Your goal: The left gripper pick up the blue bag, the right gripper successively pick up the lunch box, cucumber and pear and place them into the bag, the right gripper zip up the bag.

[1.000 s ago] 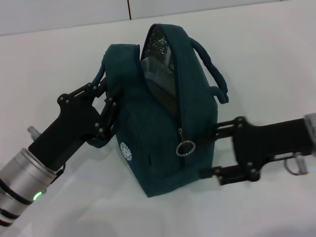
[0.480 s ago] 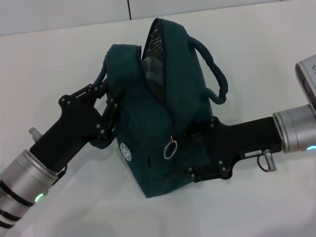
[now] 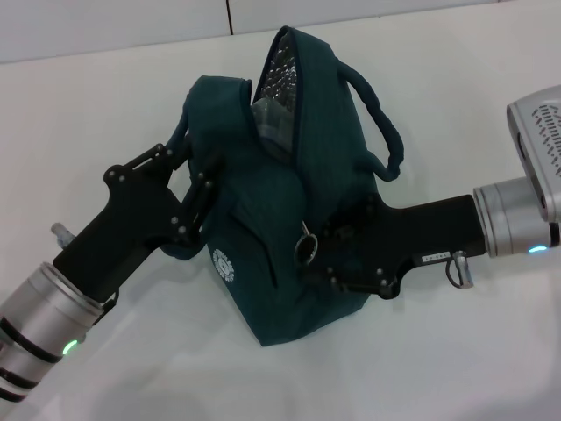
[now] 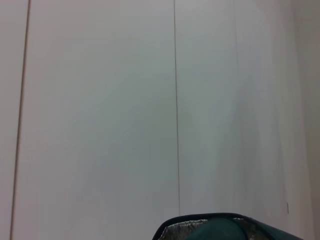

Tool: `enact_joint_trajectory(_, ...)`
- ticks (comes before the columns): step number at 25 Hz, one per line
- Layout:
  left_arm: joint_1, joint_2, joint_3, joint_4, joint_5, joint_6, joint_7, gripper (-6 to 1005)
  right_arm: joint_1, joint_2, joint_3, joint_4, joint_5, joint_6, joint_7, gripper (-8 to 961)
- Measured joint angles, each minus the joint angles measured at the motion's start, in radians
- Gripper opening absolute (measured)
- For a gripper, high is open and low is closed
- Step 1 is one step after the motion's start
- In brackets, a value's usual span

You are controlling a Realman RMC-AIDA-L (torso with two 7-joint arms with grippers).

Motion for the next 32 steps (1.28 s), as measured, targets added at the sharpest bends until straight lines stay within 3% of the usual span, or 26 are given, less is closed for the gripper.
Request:
enact_joint_trajectory(6, 0.005, 0.001, -0.001, 0.024, -0.008, 0.003, 0.036, 360, -0.001, 0.0, 0.0, 0.0, 0.008, -0.004, -0.099, 235)
enact_joint_trajectory(11, 0.006, 0.003, -0.012, 0.039, -0.008, 0.033, 0.059, 476, -0.002, 0.001, 0.0, 0.005, 0.005, -0.016, -0.14, 82)
enact_joint_trajectory(14, 0.014, 0.005, -0.012, 0.04, -0.008, 0.076, 0.041, 546, -0.001, 0.0, 0.0, 0.01, 0.007, -0.026, -0.159, 58)
enact_joint_trajectory(22, 0.067, 0.01, -0.007, 0.029, 0.001, 0.247, -0.04, 542, 0.001, 0.001, 0.004, 0.011, 0.018, -0.045, -0.191, 17)
enact_joint_trajectory(24, 0.11, 0.012, -0.004, 0.013, 0.016, 0.301, -0.053, 541, 0.008, 0.001, 0.004, 0.009, 0.053, -0.046, -0.197, 17)
enact_joint_trajectory(32, 0.232, 0.005, -0.003, -0.038, 0.074, 0.291, -0.05, 537, 0.074, 0.006, 0.0, 0.01, 0.079, -0.044, -0.204, 17)
